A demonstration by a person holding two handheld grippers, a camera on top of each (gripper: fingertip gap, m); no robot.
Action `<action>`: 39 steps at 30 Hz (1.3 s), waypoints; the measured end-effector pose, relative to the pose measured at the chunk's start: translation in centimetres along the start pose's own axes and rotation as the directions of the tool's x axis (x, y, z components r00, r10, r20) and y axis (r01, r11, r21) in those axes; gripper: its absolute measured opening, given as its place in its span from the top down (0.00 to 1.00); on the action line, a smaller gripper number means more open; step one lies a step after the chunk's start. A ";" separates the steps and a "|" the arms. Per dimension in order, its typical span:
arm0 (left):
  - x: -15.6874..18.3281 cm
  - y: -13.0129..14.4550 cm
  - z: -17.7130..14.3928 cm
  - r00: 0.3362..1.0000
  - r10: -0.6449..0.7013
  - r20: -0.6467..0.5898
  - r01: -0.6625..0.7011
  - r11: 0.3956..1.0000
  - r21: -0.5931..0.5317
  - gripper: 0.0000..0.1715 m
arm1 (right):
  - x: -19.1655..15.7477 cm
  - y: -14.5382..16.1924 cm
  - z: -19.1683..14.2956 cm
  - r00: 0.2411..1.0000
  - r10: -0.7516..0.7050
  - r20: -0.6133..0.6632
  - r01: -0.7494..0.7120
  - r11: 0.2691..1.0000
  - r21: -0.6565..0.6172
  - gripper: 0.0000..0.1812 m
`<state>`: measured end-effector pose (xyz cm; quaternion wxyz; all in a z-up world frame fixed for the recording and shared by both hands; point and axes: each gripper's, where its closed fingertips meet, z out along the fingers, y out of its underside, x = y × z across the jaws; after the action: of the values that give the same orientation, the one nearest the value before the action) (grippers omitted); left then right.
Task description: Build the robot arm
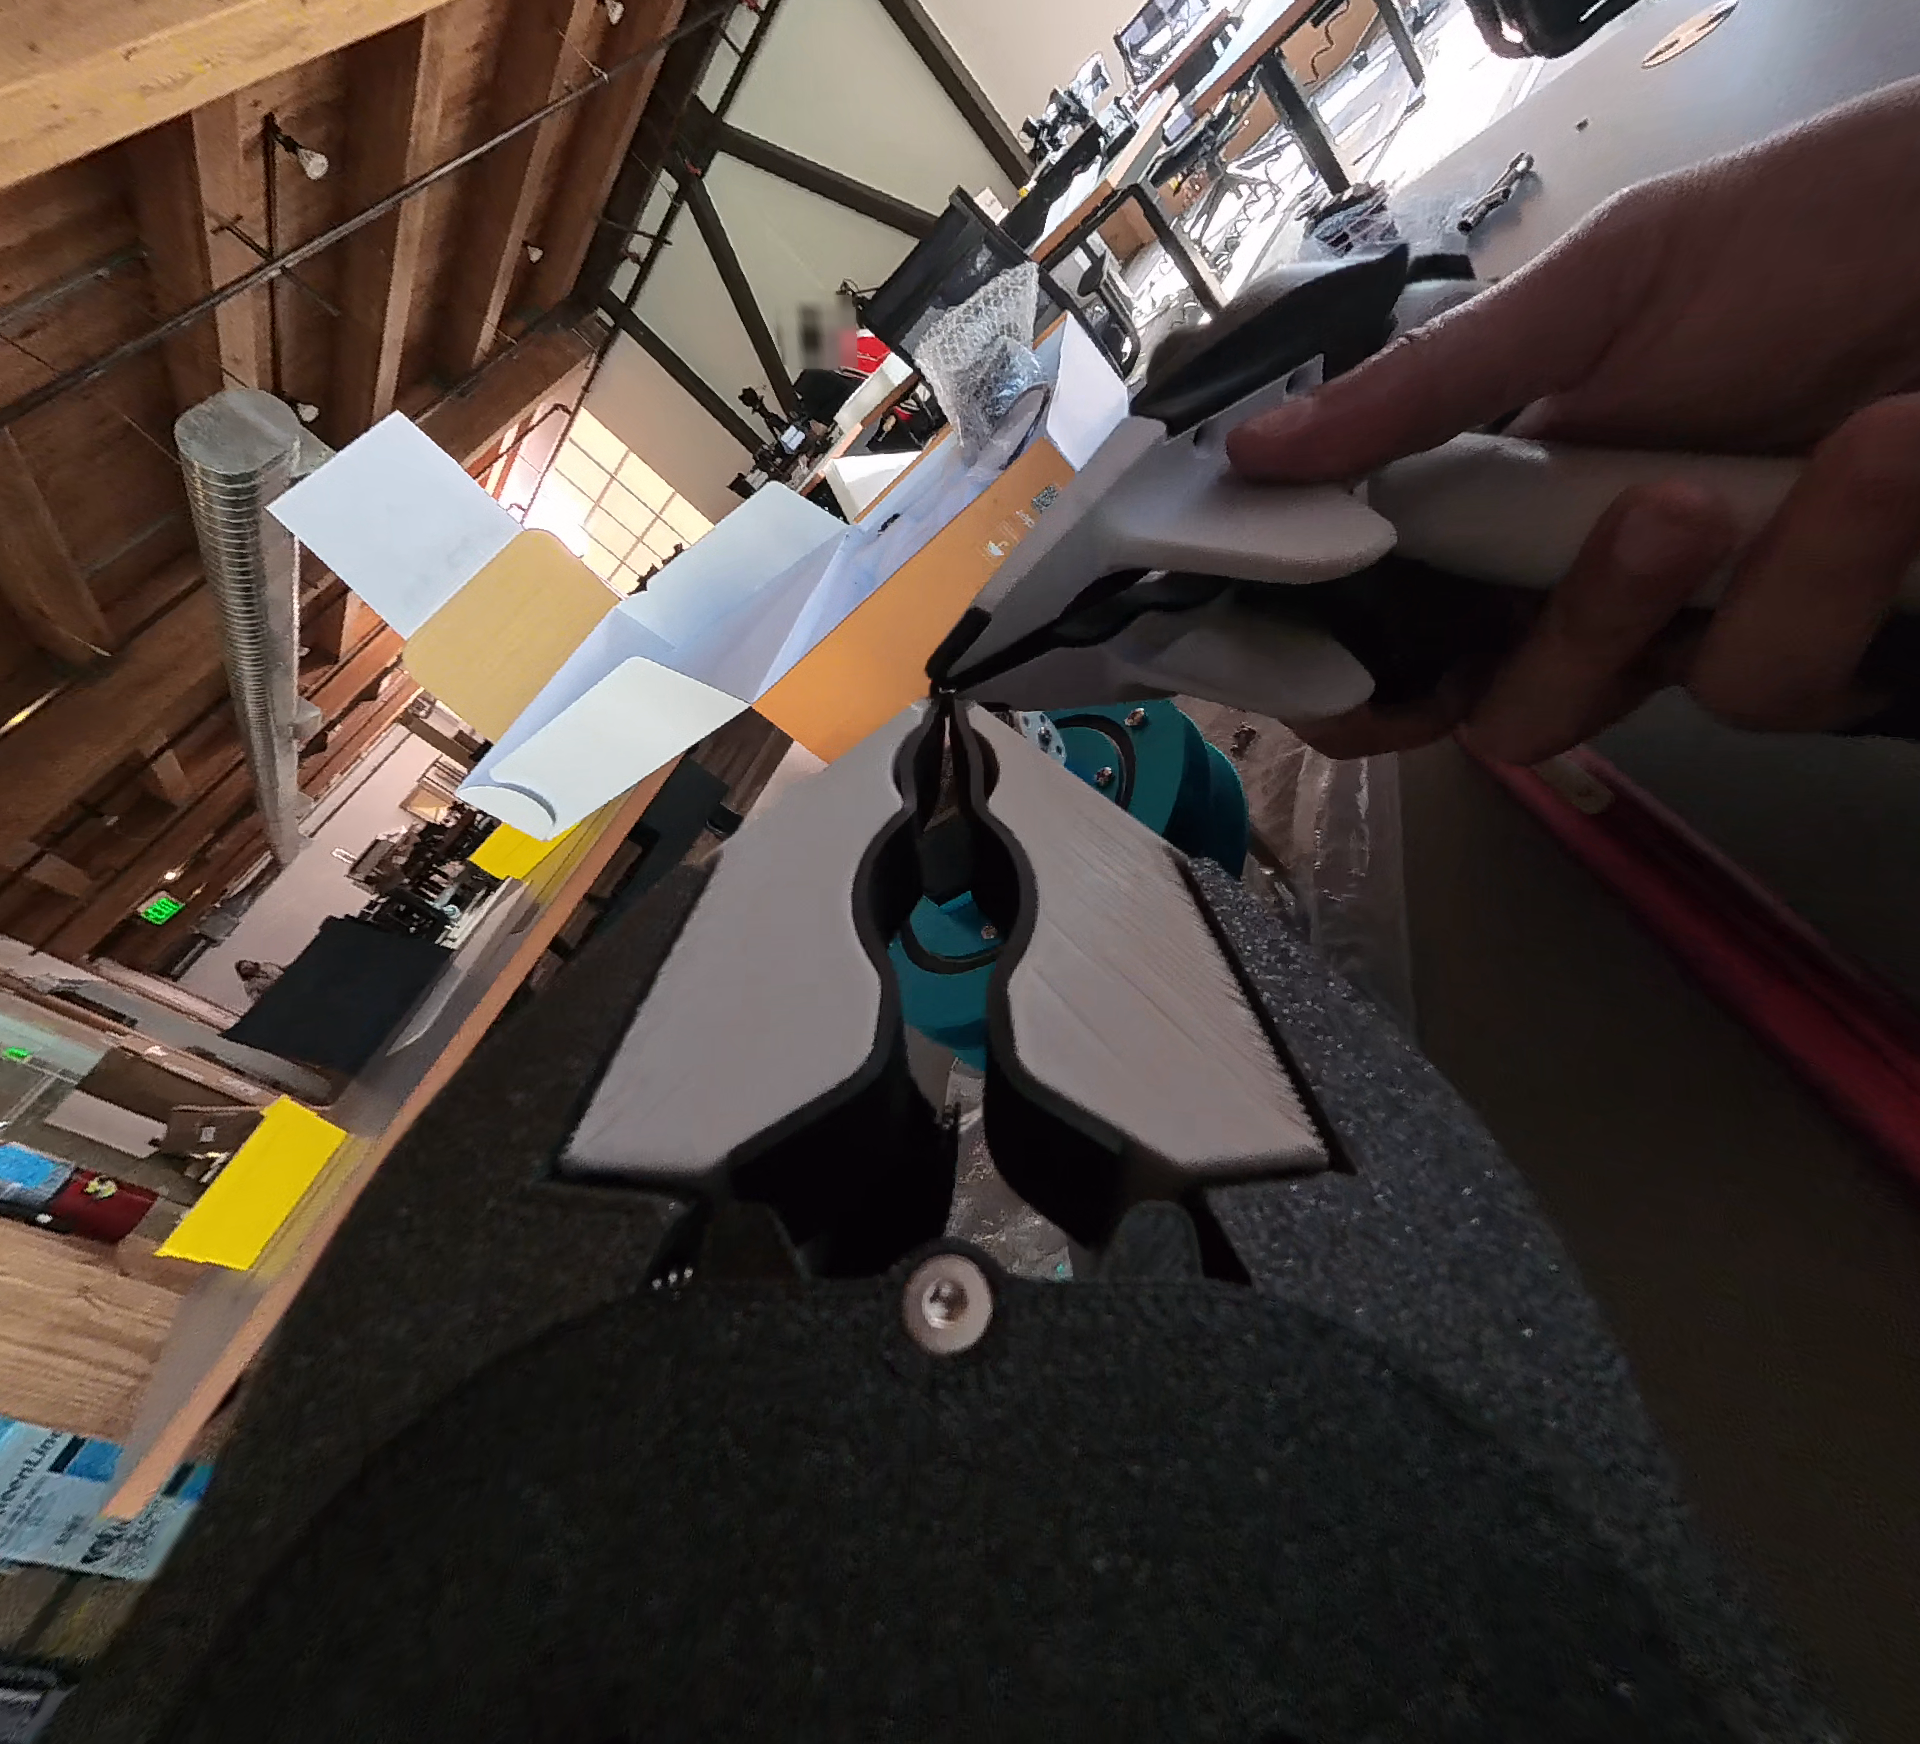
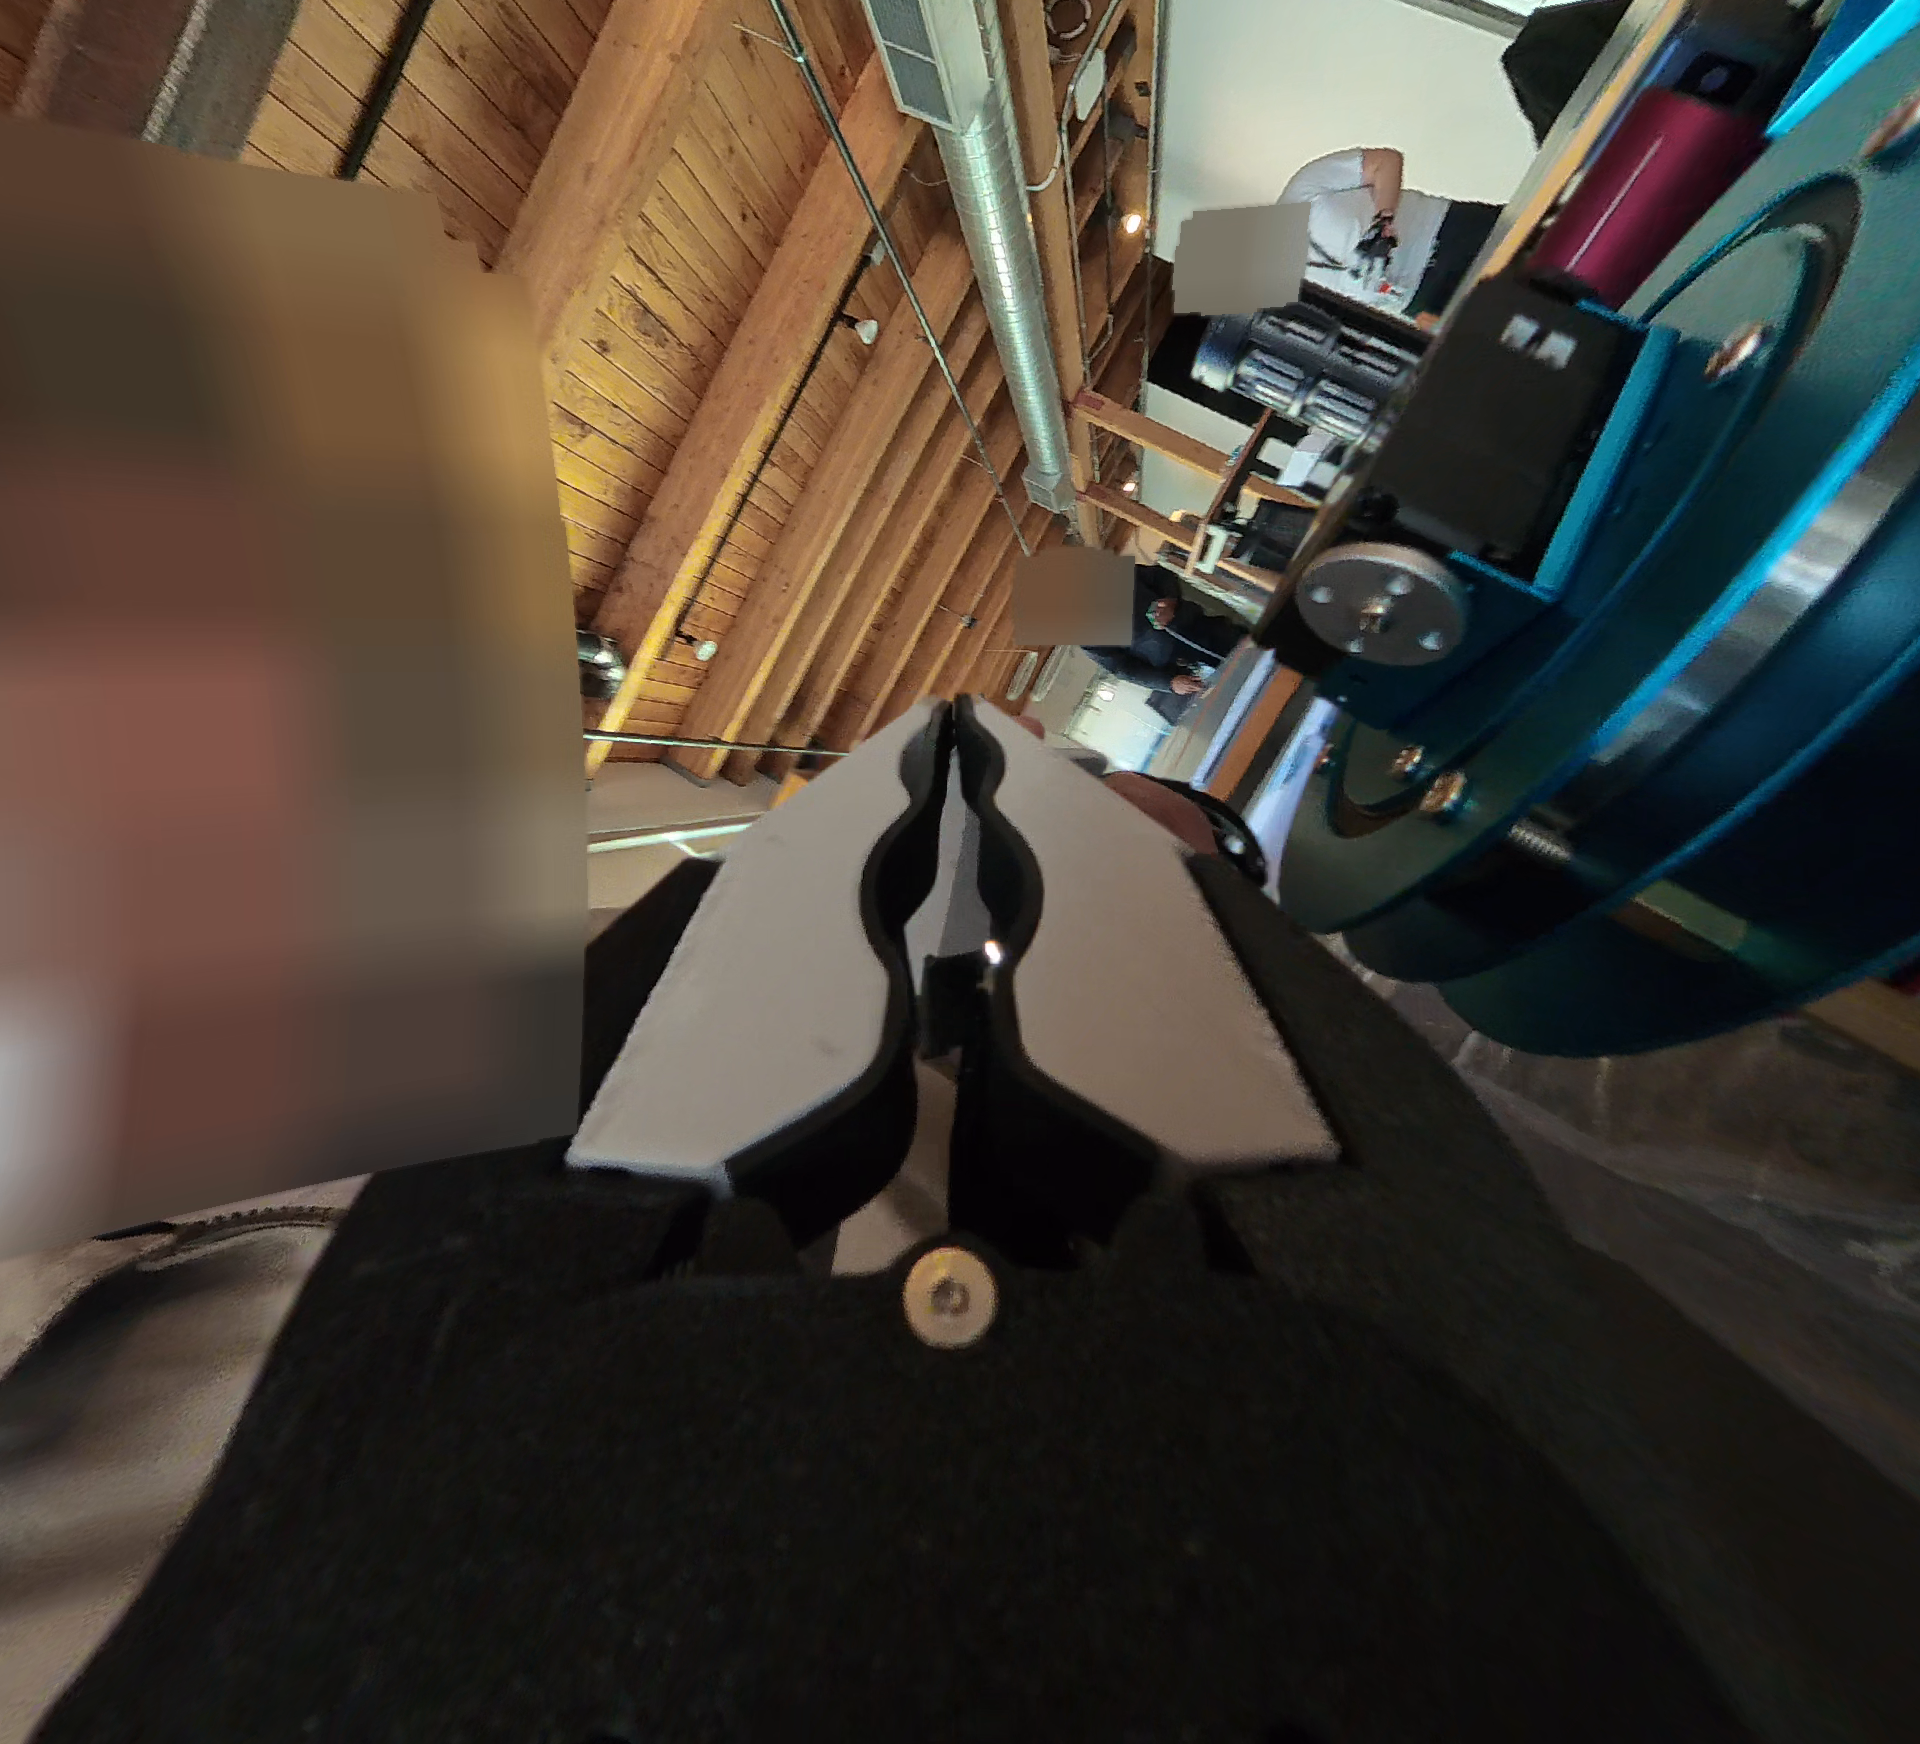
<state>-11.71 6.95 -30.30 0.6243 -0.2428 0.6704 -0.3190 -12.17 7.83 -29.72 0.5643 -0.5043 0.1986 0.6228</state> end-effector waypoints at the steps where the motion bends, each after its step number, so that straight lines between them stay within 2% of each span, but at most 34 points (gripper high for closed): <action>1: 0.1 0.0 0.0 1.000 -0.007 -0.007 0.007 1.000 -0.002 1.00 | 0.0 -0.2 -0.1 0.999 -0.038 -0.022 0.038 0.999 0.004 1.00; 3: 0.3 0.1 0.0 1.000 -0.002 -0.013 0.002 1.000 -0.002 1.00 | -0.2 -1.0 -0.6 0.987 -0.140 -0.074 0.141 0.990 0.020 1.00; 5: 0.5 0.2 0.0 1.000 0.014 -0.017 -0.014 1.000 -0.010 1.00 | -0.4 -1.4 -1.0 0.943 -0.289 -0.165 0.290 0.957 -0.019 1.00; 7: 0.6 0.3 0.1 0.999 0.028 -0.020 -0.028 0.999 -0.014 1.00 | 0.0 -1.2 -1.4 0.788 -0.536 -0.302 0.511 0.844 -0.164 0.99; 9: 0.8 0.3 0.1 0.999 0.043 -0.022 -0.044 0.999 -0.018 1.00 | -0.1 -0.8 -1.6 0.632 -0.690 -0.354 0.614 0.724 -0.315 0.96; 12: 1.1 0.3 0.1 0.995 0.095 -0.019 -0.095 0.995 -0.010 1.00 | -0.4 0.1 -1.6 0.549 -0.769 -0.326 0.623 0.637 -0.453 0.93; 14: 1.5 0.1 -0.1 0.989 0.145 -0.025 -0.145 0.989 0.008 1.00 | -0.2 0.5 -2.0 0.471 -0.826 -0.310 0.618 0.560 -0.552 0.95; 15: 1.8 -0.1 -0.2 0.984 0.177 -0.033 -0.176 0.984 0.020 1.00 | -0.1 1.1 -2.3 0.437 -0.856 -0.276 0.603 0.507 -0.616 0.95; 18: 2.7 -0.3 -0.4 0.959 0.282 -0.041 -0.280 0.959 0.040 1.00 | 0.7 1.7 -3.6 0.256 -0.946 -0.197 0.533 0.308 -0.788 0.94; 20: 3.2 -0.5 -0.4 0.948 0.314 -0.051 -0.311 0.949 0.048 1.00 | 0.6 1.7 -3.9 0.182 -0.970 -0.162 0.509 0.234 -0.828 0.96; 25: 4.0 -0.6 -0.4 0.935 0.350 -0.066 -0.347 0.936 0.056 1.00 | 0.6 2.7 -4.2 0.192 -0.974 -0.123 0.478 0.202 -0.855 0.97; 30: 4.2 -0.6 -0.4 0.931 0.357 -0.073 -0.354 0.934 0.056 1.00 | 0.7 3.1 -4.1 0.218 -0.968 -0.123 0.482 0.217 -0.849 0.99; 39: 4.8 -0.5 -0.7 0.915 0.390 -0.106 -0.384 0.921 0.071 1.00 | 0.9 3.5 -4.4 0.204 -0.975 -0.092 0.469 0.180 -0.865 0.99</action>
<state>-12.92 3.26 -33.18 0.6401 -0.0708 0.7329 -0.2194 -13.39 3.72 -33.39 0.4620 -0.8719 -0.1602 0.0268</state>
